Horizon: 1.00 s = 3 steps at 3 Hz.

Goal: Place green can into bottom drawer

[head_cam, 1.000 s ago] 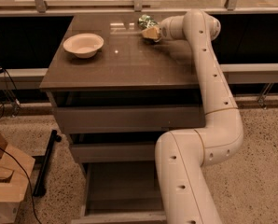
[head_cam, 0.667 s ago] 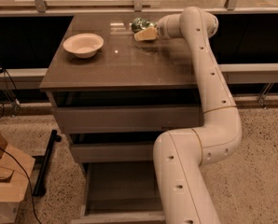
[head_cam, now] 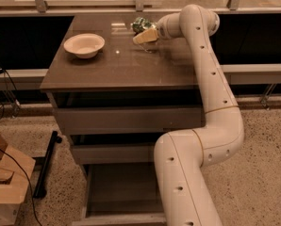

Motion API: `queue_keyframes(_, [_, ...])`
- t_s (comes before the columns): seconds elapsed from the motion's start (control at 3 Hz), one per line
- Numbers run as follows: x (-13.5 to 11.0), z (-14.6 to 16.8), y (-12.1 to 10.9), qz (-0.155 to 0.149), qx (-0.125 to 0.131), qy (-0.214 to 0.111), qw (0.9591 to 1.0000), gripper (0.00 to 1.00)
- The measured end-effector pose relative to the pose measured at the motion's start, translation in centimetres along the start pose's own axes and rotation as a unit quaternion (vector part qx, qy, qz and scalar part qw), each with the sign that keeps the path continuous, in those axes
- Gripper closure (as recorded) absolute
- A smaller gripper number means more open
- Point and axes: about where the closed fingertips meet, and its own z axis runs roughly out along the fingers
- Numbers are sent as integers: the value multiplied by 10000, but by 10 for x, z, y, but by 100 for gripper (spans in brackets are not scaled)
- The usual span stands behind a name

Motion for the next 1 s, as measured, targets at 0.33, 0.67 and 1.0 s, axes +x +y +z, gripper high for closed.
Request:
queue_keyframes(0.33, [5, 8, 2, 99, -89, 14, 9999, 0])
queue_keyframes(0.67, [3, 13, 5, 124, -155, -27, 9998, 0])
queue_keyframes(1.0, [3, 19, 7, 197, -264, -91, 9994, 25])
